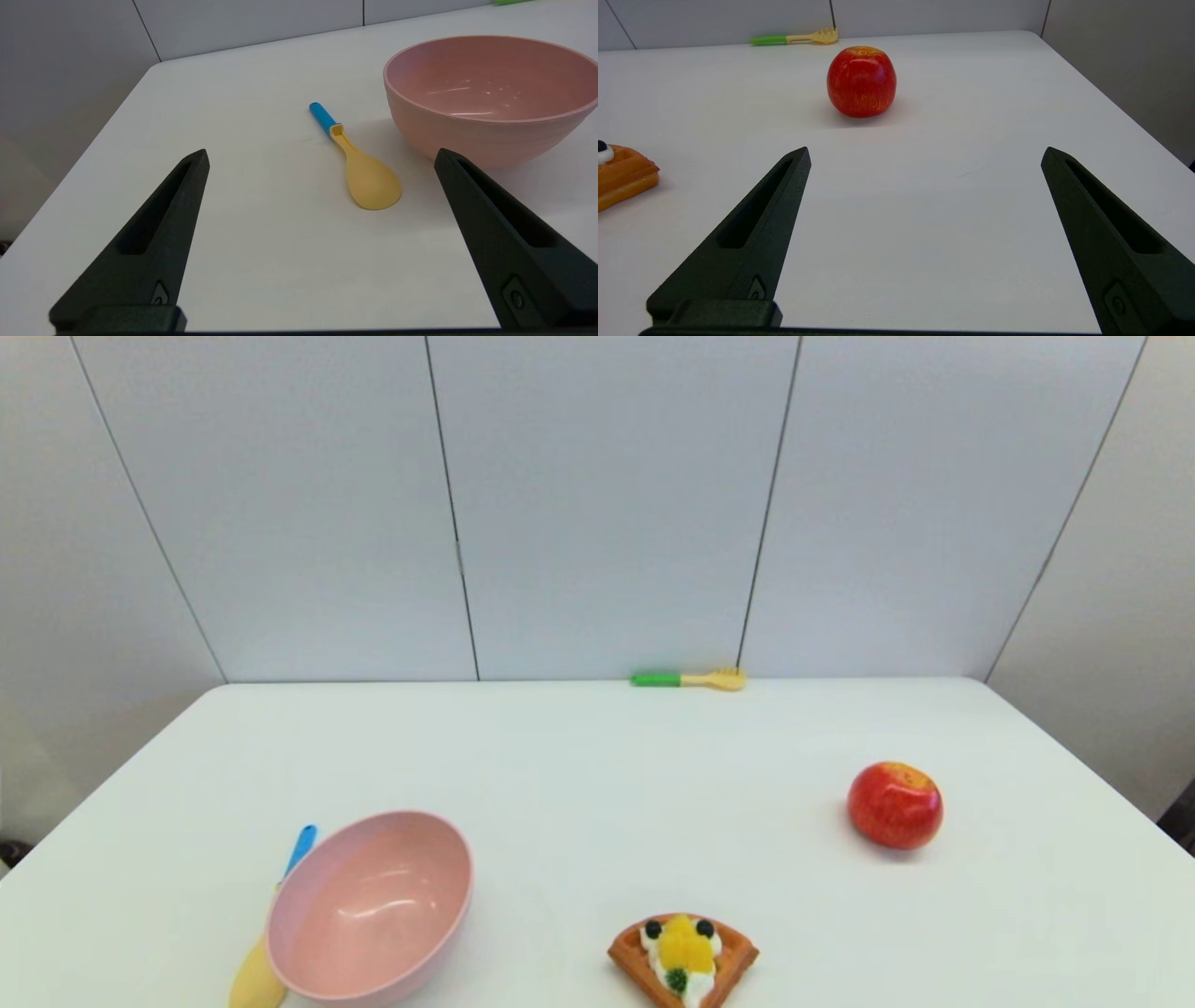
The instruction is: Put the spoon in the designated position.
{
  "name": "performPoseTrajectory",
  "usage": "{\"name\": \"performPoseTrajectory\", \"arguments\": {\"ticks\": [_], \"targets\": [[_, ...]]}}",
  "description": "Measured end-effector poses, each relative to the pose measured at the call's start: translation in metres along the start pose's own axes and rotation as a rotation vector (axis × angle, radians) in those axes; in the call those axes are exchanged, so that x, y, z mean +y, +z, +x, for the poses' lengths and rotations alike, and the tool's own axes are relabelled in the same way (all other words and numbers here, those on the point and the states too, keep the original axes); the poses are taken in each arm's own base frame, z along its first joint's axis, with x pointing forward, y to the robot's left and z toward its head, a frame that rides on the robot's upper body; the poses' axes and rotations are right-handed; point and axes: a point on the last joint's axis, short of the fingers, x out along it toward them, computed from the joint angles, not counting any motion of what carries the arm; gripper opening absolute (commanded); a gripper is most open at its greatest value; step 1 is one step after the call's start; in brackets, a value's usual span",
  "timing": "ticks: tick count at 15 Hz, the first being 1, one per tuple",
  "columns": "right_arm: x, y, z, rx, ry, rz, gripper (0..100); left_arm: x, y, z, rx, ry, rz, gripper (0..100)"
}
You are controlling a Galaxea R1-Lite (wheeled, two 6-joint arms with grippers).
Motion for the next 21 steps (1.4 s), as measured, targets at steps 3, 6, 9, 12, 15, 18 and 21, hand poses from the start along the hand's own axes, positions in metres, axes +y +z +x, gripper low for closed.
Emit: {"name": "performPoseTrajectory", "arguments": {"ticks": [3, 6, 9, 12, 15, 18, 21], "targets": [[0.0000, 0.0000, 0.0000, 0.000, -0.001, 0.000, 100, 0.0003, -0.0006, -0.0002, 0.001, 0.018, -0.030, 100], [0.0000, 0.0000, 0.0000, 0.000, 0.000, 0.000, 100, 0.0002, -0.0010, -0.0003, 0.002, 0.018, -0.039, 100], [0.0000, 0.0000, 0.0000, 0.000, -0.001, 0.000, 100, 0.0002, -0.0013, -0.0003, 0.003, 0.017, -0.074, 100], [0.0000, 0.0000, 0.0000, 0.000, 0.000, 0.000, 100, 0.0007, -0.0012, -0.0003, 0.002, 0.042, -0.168, 100], [0.0000, 0.0000, 0.0000, 0.000, 0.000, 0.000, 100, 0.0010, -0.0011, -0.0003, 0.002, 0.052, -0.181, 100], [0.0000, 0.0000, 0.0000, 0.000, 0.000, 0.000, 100, 0.0010, -0.0011, -0.0003, 0.002, 0.052, -0.181, 100], [0.0000, 0.0000, 0.0000, 0.000, 0.000, 0.000, 100, 0.0010, -0.0011, -0.0003, 0.001, 0.052, -0.181, 100]]}}
